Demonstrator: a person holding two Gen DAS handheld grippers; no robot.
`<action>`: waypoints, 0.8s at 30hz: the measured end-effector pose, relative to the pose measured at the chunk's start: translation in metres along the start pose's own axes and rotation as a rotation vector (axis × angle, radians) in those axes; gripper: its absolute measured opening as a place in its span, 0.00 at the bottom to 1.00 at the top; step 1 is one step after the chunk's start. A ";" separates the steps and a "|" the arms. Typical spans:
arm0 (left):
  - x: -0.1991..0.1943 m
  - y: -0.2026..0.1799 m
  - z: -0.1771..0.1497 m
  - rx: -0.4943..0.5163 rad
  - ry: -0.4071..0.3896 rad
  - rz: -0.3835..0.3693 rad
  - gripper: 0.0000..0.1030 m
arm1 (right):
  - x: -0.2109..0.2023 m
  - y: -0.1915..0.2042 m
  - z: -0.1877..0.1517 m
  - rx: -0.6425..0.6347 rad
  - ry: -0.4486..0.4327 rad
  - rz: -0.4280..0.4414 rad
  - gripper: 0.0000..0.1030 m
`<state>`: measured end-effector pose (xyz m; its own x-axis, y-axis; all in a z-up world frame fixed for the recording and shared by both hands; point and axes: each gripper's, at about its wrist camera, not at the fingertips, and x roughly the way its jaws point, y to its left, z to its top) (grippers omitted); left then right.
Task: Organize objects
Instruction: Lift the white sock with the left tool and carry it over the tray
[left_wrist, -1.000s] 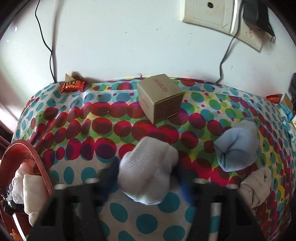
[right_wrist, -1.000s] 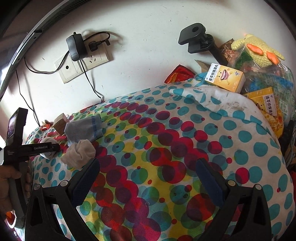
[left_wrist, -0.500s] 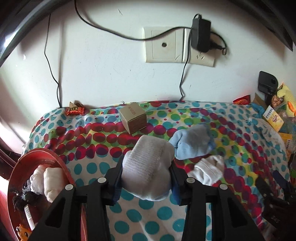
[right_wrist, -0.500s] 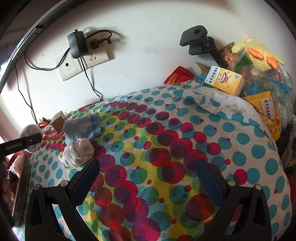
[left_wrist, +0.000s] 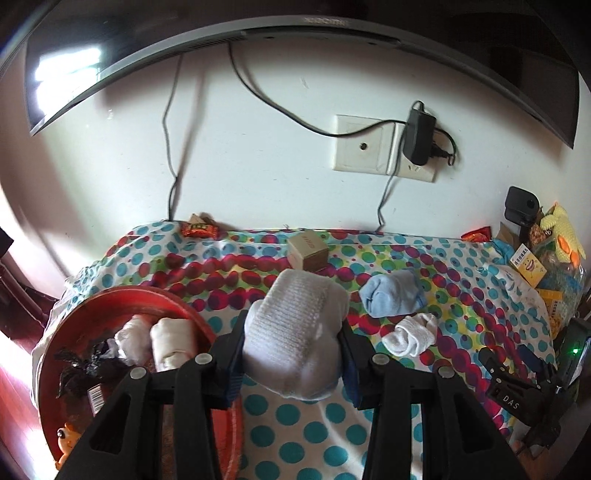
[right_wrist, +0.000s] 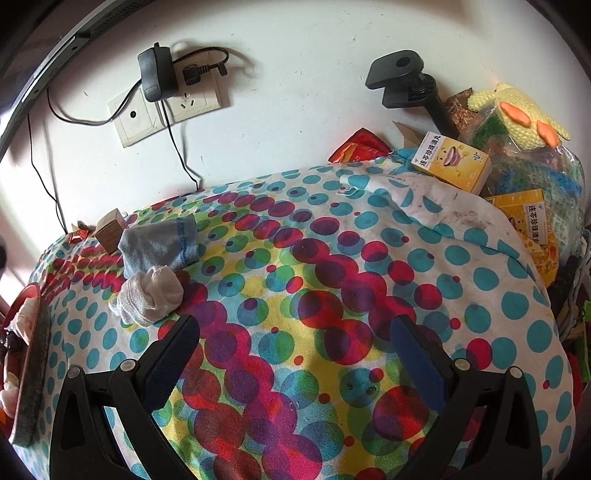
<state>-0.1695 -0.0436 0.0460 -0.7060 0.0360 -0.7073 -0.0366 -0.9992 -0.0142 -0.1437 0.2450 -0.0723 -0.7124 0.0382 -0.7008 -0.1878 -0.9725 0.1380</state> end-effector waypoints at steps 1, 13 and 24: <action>-0.003 0.007 -0.001 -0.010 -0.003 0.005 0.42 | 0.000 0.000 0.000 -0.001 0.000 -0.001 1.00; -0.023 0.114 -0.028 -0.119 0.011 0.119 0.42 | 0.002 0.003 0.000 -0.007 0.008 0.008 1.00; -0.040 0.216 -0.059 -0.196 0.043 0.222 0.42 | 0.004 0.004 0.000 -0.010 0.013 0.018 1.00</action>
<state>-0.1071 -0.2618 0.0297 -0.6511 -0.1804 -0.7373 0.2558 -0.9667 0.0106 -0.1467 0.2416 -0.0745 -0.7065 0.0177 -0.7075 -0.1681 -0.9753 0.1434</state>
